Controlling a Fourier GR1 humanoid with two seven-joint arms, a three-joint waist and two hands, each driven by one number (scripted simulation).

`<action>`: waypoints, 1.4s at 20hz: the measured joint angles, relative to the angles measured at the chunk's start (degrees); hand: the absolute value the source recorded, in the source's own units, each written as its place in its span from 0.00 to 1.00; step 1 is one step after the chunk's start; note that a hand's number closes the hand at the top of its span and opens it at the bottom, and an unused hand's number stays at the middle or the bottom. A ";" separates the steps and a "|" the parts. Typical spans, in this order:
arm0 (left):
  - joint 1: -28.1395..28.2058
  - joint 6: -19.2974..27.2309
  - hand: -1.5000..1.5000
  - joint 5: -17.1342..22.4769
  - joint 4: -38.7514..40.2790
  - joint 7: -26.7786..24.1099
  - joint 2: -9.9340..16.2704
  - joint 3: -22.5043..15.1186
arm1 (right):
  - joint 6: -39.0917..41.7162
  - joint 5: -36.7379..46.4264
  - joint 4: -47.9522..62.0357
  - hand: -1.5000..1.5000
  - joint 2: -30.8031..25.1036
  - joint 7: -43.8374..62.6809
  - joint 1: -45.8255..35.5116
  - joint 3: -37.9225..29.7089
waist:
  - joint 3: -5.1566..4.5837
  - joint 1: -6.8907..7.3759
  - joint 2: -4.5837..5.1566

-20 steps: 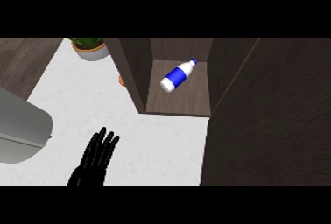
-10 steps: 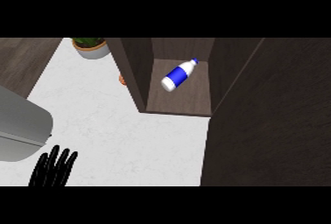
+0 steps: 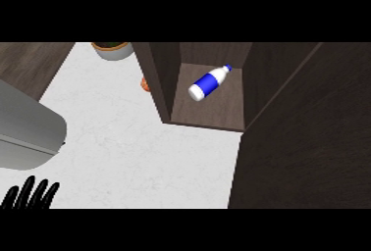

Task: Pick up the bottled water, place it into the cabinet and close the cabinet

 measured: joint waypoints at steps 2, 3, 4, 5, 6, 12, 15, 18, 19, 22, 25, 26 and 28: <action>0.48 -1.10 0.00 0.39 0.05 -0.26 1.04 0.76 | 0.13 -0.13 0.07 1.00 -0.28 1.44 -3.19 -0.09 | -0.08 0.52 0.02; 0.66 -1.64 0.00 0.62 0.08 -0.37 1.60 1.22 | 0.21 -0.21 0.13 1.00 -0.34 2.10 -4.67 -0.10 | -0.14 0.87 0.06; 0.76 -2.10 0.00 0.76 0.15 -0.50 2.01 1.62 | 0.33 -0.30 0.21 1.00 -0.36 2.76 -6.18 -0.09 | -0.17 1.11 0.11; 0.97 -2.69 0.00 0.94 0.27 -0.61 2.55 2.00 | 0.52 -0.41 0.24 1.00 -0.55 3.31 -7.38 -0.13 | -0.23 1.41 0.15; 1.00 -3.09 0.00 1.02 0.46 -0.76 2.89 2.40 | 0.73 -0.53 0.29 1.00 -0.70 3.83 -8.49 -0.11 | -0.28 1.68 0.22; 1.58 -4.97 0.00 1.30 0.96 -1.06 4.64 3.84 | 1.42 -1.31 0.83 1.00 -0.23 6.97 -13.37 0.40 | -0.45 2.81 0.63; 1.40 -5.40 0.00 1.63 0.71 -0.83 5.45 4.62 | 1.88 -1.84 1.17 1.00 0.24 8.58 -14.97 0.49 | -0.46 3.16 0.96; 1.15 -5.71 0.00 1.99 0.41 -0.66 5.86 5.20 | 2.22 -2.58 1.66 1.00 1.29 10.02 -16.19 0.91 | -0.45 3.36 1.27; 1.11 -5.85 0.00 2.00 0.33 -0.62 6.00 5.33 | 2.47 -2.85 1.75 1.00 1.47 10.38 -16.46 0.83 | -0.48 3.60 1.41; 1.06 -6.24 0.00 2.07 -0.07 -0.53 6.52 5.85 | 2.78 -4.48 2.52 1.00 2.56 11.26 -16.75 0.71 | -0.44 4.10 1.71; 1.11 -6.60 0.00 2.42 -0.29 -0.25 7.16 6.43 | 2.32 -7.14 4.37 1.00 4.33 13.08 -17.40 0.69 | -0.41 4.56 2.00; 1.00 -6.74 0.00 2.74 -0.30 -0.16 7.35 6.77 | 2.04 -8.37 5.19 1.00 5.14 13.98 -17.87 0.80 | -0.41 4.61 2.07; 0.89 -6.97 0.00 2.99 -0.32 -0.03 7.53 7.12 | 1.50 -10.96 7.45 1.00 7.00 15.65 -19.29 0.76 | -0.38 4.80 2.18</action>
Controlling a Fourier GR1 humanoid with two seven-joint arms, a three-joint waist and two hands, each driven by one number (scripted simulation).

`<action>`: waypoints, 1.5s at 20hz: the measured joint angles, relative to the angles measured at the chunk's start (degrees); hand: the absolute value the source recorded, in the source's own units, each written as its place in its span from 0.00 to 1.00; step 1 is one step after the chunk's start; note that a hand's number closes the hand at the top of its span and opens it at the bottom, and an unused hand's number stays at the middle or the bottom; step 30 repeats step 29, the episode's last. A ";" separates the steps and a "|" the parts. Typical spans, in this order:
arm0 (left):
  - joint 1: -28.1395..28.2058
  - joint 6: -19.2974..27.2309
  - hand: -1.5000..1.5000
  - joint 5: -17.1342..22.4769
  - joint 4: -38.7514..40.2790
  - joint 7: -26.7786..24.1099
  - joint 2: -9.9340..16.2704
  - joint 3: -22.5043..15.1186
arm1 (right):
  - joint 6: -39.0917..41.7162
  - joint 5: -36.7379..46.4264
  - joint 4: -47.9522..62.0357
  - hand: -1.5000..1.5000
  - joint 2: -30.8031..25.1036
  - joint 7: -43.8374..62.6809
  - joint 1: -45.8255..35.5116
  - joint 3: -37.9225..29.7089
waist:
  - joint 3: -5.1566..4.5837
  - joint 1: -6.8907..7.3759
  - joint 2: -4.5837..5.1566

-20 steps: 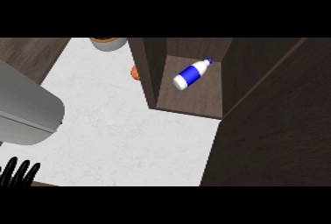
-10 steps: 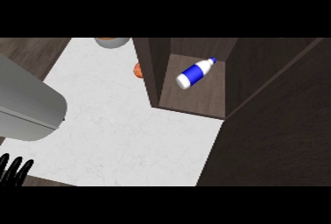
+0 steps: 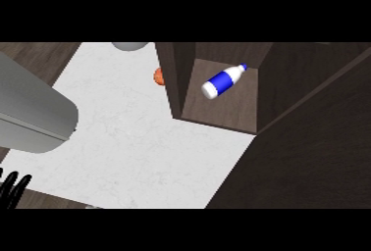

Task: Pick up the bottled water, place it into the cabinet and close the cabinet

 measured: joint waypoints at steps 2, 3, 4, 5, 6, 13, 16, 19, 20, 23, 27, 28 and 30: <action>0.01 -0.18 0.00 0.26 -0.17 0.14 0.18 0.32 | -0.18 -3.11 2.57 1.00 1.93 1.61 -1.96 -0.05 | 0.06 0.24 -0.02; -0.04 -0.38 0.00 0.39 -0.11 0.27 0.26 0.40 | -0.13 -4.65 4.09 1.00 2.86 2.40 -3.18 -0.12 | 0.08 0.30 -0.01; -0.03 -0.47 0.00 0.54 -0.07 0.35 0.25 0.48 | -0.36 -6.02 5.83 1.00 3.77 3.21 -4.59 -0.91 | 0.16 0.32 0.03; -0.12 -0.59 0.00 0.73 -0.06 0.53 0.34 0.60 | -0.79 -7.26 7.41 1.00 4.75 4.04 -6.13 -1.92 | 0.22 0.29 0.09; -0.17 -0.67 0.00 1.19 -0.01 0.68 0.48 0.95 | -1.28 -8.35 9.41 1.00 5.59 5.08 -7.78 -3.09 | 0.31 0.14 0.09; 0.96 -1.38 0.00 2.57 1.39 1.01 0.76 2.33 | -9.34 -9.15 23.28 1.00 14.22 11.15 -21.95 -11.11 | 0.60 -1.55 -0.79; 1.87 -2.02 0.00 3.02 1.60 1.18 1.01 2.78 | -14.65 -7.66 30.65 1.00 17.22 12.99 -30.11 -15.07 | 0.71 -2.24 -1.17; 2.30 -2.64 0.00 3.41 1.81 1.44 0.85 3.04 | -18.01 -6.30 39.59 1.00 18.72 13.43 -39.02 -18.76 | 0.80 -3.03 -1.30; 2.47 -2.69 0.00 3.18 1.80 1.48 0.63 2.88 | -18.88 -5.71 42.84 1.00 18.95 13.16 -41.87 -19.80 | 0.85 -3.19 -1.32; 2.58 -2.99 0.00 3.75 1.39 1.89 0.71 3.52 | -20.41 -5.37 51.84 1.00 19.45 12.41 -49.54 -22.81 | 1.07 -4.10 -1.51; 2.65 -3.70 0.00 3.66 2.02 2.03 0.30 4.19 | -17.65 -4.61 63.10 1.00 20.11 13.60 -51.51 -20.21 | 1.00 -5.16 -0.80; 2.76 -3.73 0.00 3.45 2.00 2.04 0.34 4.39 | -17.27 -4.81 66.81 1.00 20.12 15.22 -51.48 -18.32 | 0.89 -4.96 0.11; 2.78 -3.80 0.00 3.64 1.95 2.15 0.34 4.62 | -17.03 -5.12 68.96 1.00 20.13 15.48 -51.98 -17.29 | 0.88 -4.91 0.54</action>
